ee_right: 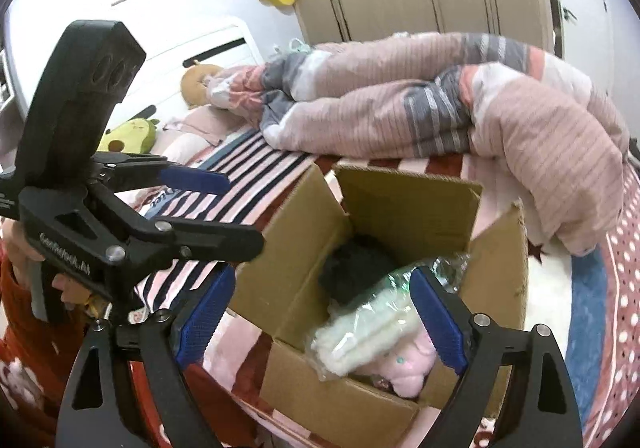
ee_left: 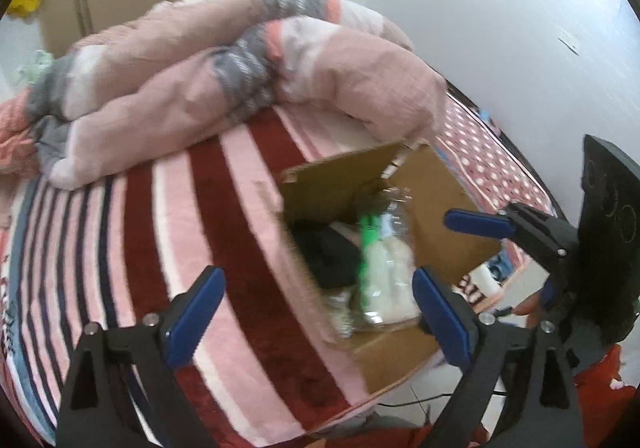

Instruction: Organize soft objects

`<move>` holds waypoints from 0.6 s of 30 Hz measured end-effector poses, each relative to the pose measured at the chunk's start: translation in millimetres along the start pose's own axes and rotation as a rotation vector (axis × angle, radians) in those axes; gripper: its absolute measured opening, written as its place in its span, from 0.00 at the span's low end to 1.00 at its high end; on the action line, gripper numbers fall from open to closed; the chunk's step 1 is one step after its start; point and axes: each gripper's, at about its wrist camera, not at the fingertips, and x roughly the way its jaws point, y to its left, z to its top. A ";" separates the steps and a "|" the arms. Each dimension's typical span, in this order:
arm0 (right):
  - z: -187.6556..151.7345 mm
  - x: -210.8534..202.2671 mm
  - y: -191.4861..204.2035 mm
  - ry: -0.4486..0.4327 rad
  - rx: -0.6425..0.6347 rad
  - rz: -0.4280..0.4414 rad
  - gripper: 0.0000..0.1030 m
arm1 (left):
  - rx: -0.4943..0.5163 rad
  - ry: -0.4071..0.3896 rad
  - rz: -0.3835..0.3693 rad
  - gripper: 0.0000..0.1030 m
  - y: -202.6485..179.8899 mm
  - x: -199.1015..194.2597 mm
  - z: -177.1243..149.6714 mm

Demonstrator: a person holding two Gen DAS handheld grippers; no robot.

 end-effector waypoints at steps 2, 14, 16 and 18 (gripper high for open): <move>0.2 -0.1 6.6 -0.015 -0.022 0.001 0.89 | -0.017 -0.015 0.037 0.91 10.1 -6.9 -7.7; -6.4 11.1 29.9 -0.110 -0.081 -0.046 1.00 | -0.157 -0.101 0.212 0.91 72.7 -19.0 -67.1; -6.8 14.8 31.5 -0.116 -0.079 -0.066 1.00 | -0.179 -0.120 0.228 0.91 78.8 -18.8 -74.1; -6.4 17.3 30.7 -0.120 -0.072 -0.064 1.00 | -0.208 -0.146 0.251 0.91 85.8 -19.9 -82.3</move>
